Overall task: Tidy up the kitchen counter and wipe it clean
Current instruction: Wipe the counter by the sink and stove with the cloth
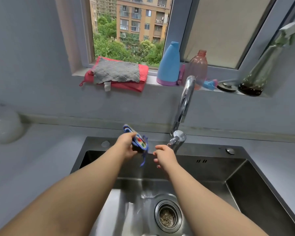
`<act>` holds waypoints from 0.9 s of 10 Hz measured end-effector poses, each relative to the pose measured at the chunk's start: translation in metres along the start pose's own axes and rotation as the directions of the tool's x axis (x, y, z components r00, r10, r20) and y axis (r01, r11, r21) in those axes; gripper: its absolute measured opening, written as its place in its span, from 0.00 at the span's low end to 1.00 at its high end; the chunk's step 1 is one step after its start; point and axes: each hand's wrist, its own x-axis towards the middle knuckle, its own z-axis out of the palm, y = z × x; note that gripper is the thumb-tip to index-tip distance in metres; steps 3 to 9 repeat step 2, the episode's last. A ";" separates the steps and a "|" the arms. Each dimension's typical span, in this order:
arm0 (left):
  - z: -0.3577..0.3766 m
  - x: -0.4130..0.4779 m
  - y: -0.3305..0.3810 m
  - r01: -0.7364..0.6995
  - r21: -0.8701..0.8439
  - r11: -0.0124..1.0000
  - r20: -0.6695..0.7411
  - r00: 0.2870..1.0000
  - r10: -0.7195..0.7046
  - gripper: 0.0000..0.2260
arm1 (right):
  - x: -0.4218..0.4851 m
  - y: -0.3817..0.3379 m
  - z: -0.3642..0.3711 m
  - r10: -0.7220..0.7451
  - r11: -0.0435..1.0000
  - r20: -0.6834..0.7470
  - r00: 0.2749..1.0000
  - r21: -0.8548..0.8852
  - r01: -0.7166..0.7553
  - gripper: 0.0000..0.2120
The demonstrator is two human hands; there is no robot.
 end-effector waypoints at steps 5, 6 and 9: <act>-0.013 0.004 -0.014 0.022 0.249 0.968 -0.136 0.991 0.013 0.15 | 0.002 0.014 -0.002 0.030 0.999 -0.022 0.999 -0.016 -0.031 0.10; -0.013 0.004 -0.014 0.022 0.249 0.968 -0.136 0.991 0.013 0.15 | 0.002 0.014 -0.002 0.030 0.999 -0.022 0.999 -0.016 -0.031 0.10; -0.013 0.004 -0.014 0.022 0.249 0.968 -0.136 0.991 0.013 0.15 | 0.002 0.014 -0.002 0.030 0.999 -0.022 0.999 -0.016 -0.031 0.10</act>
